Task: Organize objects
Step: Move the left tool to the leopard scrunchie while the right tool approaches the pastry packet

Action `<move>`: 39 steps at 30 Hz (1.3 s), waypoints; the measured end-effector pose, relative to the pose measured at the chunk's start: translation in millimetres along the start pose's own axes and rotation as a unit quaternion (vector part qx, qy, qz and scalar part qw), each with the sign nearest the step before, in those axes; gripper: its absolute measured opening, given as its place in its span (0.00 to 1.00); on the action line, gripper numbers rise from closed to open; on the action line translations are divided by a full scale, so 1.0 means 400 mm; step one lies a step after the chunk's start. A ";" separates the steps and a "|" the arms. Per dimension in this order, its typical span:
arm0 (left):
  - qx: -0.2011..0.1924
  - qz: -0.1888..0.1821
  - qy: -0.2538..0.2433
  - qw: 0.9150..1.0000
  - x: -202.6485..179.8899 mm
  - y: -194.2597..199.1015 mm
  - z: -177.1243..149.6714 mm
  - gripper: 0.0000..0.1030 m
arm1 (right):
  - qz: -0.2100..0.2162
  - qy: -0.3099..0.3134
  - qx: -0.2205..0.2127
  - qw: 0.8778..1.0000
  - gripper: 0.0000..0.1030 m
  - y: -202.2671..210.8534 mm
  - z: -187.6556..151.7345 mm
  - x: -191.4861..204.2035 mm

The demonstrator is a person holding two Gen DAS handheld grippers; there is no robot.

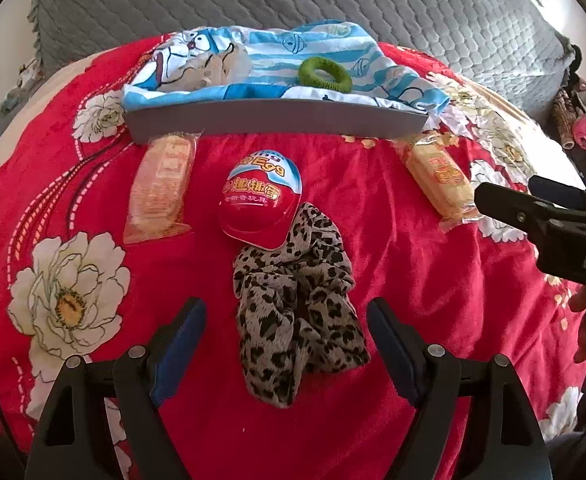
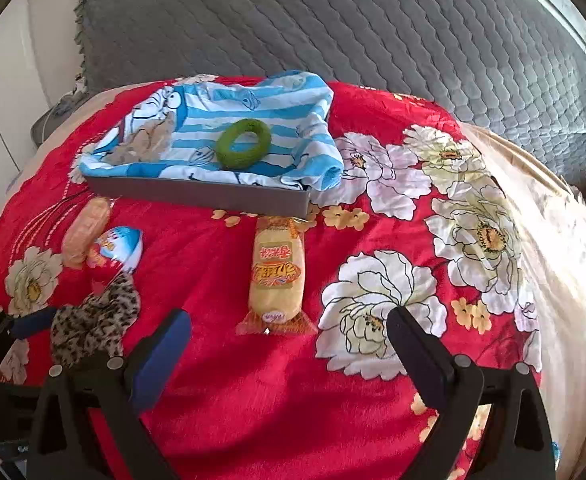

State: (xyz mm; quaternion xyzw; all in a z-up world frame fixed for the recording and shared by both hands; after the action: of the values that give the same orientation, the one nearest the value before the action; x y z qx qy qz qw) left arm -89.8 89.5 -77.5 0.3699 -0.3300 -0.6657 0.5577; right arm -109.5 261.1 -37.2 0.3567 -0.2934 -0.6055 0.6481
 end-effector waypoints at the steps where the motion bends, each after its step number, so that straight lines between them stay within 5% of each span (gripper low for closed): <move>1: 0.001 0.000 0.001 1.000 0.000 -0.005 0.001 0.81 | 0.001 -0.002 0.001 1.000 0.96 -0.010 0.002 -0.001; 33: 0.003 0.001 0.010 1.000 0.003 -0.107 0.035 0.81 | -0.006 -0.006 0.027 1.000 0.95 -0.167 0.017 -0.015; 39: -0.001 -0.001 0.012 1.000 0.005 -0.108 0.036 0.81 | -0.012 0.000 0.030 0.999 0.73 -0.184 0.017 -0.017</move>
State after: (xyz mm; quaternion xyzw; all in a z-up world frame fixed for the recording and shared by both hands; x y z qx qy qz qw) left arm -123.8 94.9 -107.1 0.3770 -0.3226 -0.6621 0.5616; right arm -158.0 266.2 -93.1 0.3793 -0.3073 -0.6042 0.6298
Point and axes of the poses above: each gripper's, at about its wrist camera, not at the fingertips, and y roughly against the way its jaws point, x to its left, z to its top, the point moved 5 cm from there along -y, roughly the way its jaws point, and after that the axes turned 1 degree about -x, right-handed, at the moved point
